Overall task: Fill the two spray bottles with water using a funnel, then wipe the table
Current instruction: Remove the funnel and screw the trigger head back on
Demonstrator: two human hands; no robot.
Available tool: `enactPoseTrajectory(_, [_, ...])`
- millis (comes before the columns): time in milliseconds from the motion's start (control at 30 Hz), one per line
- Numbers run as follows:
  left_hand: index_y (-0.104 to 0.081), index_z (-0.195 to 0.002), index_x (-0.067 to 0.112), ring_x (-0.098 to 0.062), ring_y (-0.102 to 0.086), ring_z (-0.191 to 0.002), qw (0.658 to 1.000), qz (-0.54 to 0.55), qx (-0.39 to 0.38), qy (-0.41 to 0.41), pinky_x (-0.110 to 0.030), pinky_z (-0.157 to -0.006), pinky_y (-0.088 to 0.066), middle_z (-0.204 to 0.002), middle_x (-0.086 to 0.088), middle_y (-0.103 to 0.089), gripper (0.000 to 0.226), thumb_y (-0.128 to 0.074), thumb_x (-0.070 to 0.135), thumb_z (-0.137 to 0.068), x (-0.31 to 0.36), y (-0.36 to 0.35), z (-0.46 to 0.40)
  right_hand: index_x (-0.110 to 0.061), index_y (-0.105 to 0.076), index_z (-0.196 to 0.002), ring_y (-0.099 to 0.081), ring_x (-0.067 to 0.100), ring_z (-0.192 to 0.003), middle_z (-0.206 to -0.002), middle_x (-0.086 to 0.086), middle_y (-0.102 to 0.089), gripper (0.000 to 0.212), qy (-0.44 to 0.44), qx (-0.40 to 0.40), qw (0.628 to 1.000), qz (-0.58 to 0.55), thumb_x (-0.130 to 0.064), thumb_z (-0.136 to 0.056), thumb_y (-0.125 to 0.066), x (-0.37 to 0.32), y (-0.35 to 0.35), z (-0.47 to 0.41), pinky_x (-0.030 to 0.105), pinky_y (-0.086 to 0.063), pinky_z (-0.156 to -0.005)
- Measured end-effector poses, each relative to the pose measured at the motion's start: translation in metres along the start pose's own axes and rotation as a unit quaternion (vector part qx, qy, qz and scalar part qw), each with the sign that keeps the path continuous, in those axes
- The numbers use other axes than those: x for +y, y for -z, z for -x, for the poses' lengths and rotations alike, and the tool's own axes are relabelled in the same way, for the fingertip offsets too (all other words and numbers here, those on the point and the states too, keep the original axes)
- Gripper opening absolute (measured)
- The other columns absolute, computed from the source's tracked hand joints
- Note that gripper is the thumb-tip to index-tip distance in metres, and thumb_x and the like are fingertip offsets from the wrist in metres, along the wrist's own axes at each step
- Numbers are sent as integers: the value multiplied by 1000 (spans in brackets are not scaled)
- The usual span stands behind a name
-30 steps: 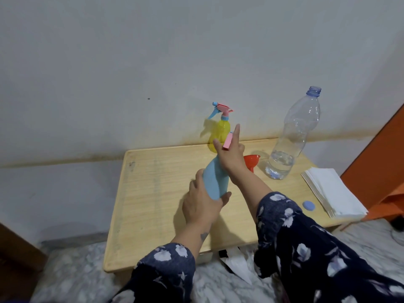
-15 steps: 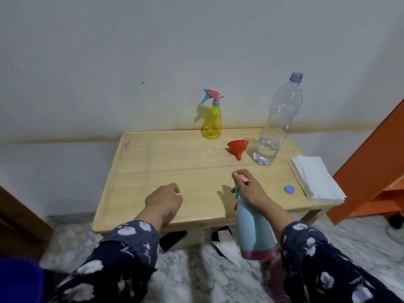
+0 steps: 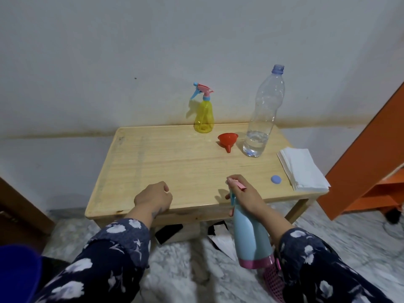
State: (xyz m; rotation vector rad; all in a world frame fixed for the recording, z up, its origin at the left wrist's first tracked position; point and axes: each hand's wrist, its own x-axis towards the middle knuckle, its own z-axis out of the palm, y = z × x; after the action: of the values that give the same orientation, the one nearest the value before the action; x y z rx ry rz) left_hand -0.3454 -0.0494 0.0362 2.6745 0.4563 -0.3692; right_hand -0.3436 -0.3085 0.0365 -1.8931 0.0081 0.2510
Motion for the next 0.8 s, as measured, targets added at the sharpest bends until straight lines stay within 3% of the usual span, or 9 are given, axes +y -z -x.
enactPoseTrajectory(133, [-55, -120, 31, -23, -59, -106, 1000, 1, 9, 6, -31, -87, -47, -120, 2, -62, 33, -44, 29, -89, 1, -1, 3, -31, -60, -95, -65, 24, -71, -78, 9, -62, 20, 32, -4, 999, 32, -48, -94, -50, 4, -16, 2, 50, -55, -69])
enactPoseTrajectory(200, [-55, -120, 32, -23, -59, -105, 1000, 4, 11, 9, -30, -87, -47, -120, 3, -62, 33, -44, 29, -89, 0, 0, 4, -33, -60, -93, -63, 25, -67, -72, 10, -59, 17, 29, -9, 999, 25, -48, -93, -52, 4, -24, 3, 51, -56, -66])
enactPoseTrajectory(367, [-54, -120, 32, -21, -59, -101, 1000, 5, 11, 15, -30, -84, -48, -117, 5, -62, 32, -42, 29, -90, -4, 4, 2, -25, -57, -115, -66, 24, -77, -98, 12, -61, 32, 28, -52, 998, 7, -48, -94, -51, -19, -36, -4, 34, -56, -50])
enactPoseTrajectory(533, [-53, -122, 31, -20, -59, -100, 1000, 2, 7, 14, -30, -83, -48, -116, 6, -63, 33, -42, 29, -91, -6, 8, 0, -25, -62, -103, -60, 44, -68, -78, 15, -56, 24, 7, -59, 997, -40, -46, -92, -57, -25, -46, -14, 52, -57, -51])
enactPoseTrajectory(600, [-52, -122, 30, -21, -59, -100, 1000, 2, 5, 11, -30, -83, -48, -115, 6, -63, 33, -42, 30, -91, -5, 10, -1, -23, -60, -108, -62, 48, -77, -83, 14, -56, 27, 9, -69, 997, -44, -45, -93, -55, -29, -49, -18, 49, -58, -52])
enactPoseTrajectory(733, [-53, -123, 30, -22, -58, -105, 1000, -2, 16, 2, -31, -85, -48, -120, 4, -61, 32, -42, 35, -94, -3, 16, -7, -16, -56, -117, -64, 22, -89, -105, 14, -55, 31, 56, -63, 996, -38, -39, -97, -50, -50, -54, -31, 29, -54, -45])
enactPoseTrajectory(800, [-53, -122, 30, -21, -60, -101, 1000, -2, 20, -11, -32, -83, -49, -115, 4, -62, 31, -41, 38, -94, 0, 21, -12, -17, -55, -120, -63, 22, -95, -109, 13, -55, 30, 72, -52, 995, -49, -37, -97, -50, -63, -56, -42, 36, -57, -48])
